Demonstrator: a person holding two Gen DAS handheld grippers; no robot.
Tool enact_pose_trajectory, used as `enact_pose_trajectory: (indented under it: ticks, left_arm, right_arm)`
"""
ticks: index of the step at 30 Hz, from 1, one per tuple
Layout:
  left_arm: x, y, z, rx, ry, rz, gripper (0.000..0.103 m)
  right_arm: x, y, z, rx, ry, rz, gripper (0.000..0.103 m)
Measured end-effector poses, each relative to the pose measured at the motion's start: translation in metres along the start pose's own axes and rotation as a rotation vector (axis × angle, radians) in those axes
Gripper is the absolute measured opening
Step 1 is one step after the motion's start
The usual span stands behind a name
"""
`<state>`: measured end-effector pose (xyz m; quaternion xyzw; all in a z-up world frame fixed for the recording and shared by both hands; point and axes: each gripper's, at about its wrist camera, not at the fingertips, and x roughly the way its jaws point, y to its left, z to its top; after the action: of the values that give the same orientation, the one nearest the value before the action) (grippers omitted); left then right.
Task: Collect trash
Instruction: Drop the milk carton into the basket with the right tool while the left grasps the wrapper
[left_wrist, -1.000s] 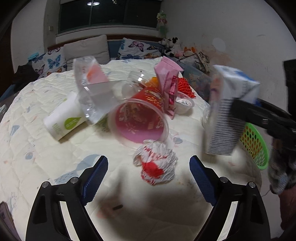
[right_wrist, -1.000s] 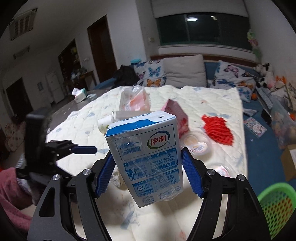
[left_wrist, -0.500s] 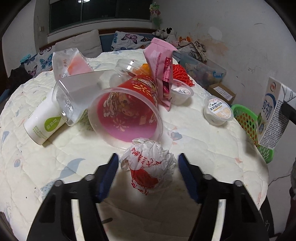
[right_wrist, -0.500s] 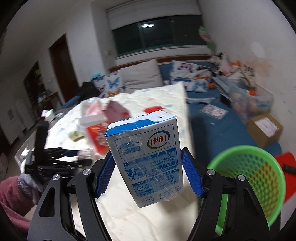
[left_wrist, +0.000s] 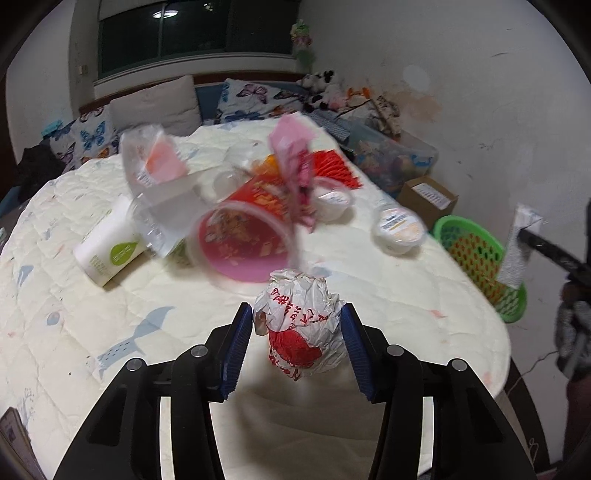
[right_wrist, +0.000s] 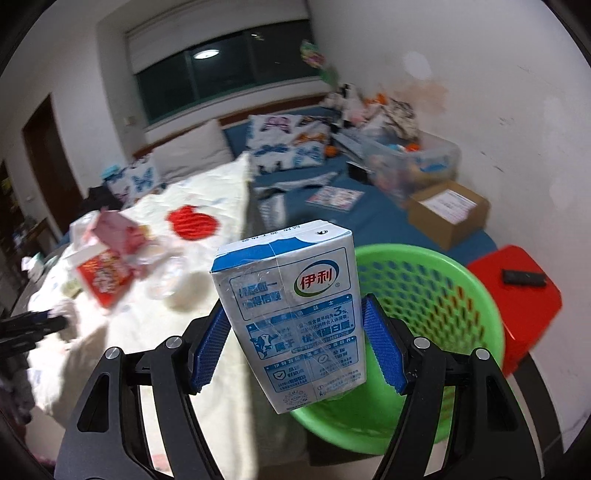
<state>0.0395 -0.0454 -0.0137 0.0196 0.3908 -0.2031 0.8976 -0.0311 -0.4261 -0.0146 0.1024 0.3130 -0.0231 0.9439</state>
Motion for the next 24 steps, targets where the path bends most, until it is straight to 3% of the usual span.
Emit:
enact_pose_trajectory:
  ticks: [5,12,24]
  left_arm:
    - [0.002,-0.026,0.013,0.032,0.003,-0.062,0.048]
    - [0.015,-0.073,0.037,0.113,0.003,-0.134,0.048]
    - [0.057,-0.17,0.075,0.249,0.046,-0.283,0.048]
  right_arm:
    - [0.02,-0.024,-0.013,0.052,0.047,-0.052,0.071]
    - [0.034,-0.044,-0.024,0.108,0.078,-0.057,0.072]
    - [0.008,-0.06,-0.024,0.111,0.04,-0.052,0.074]
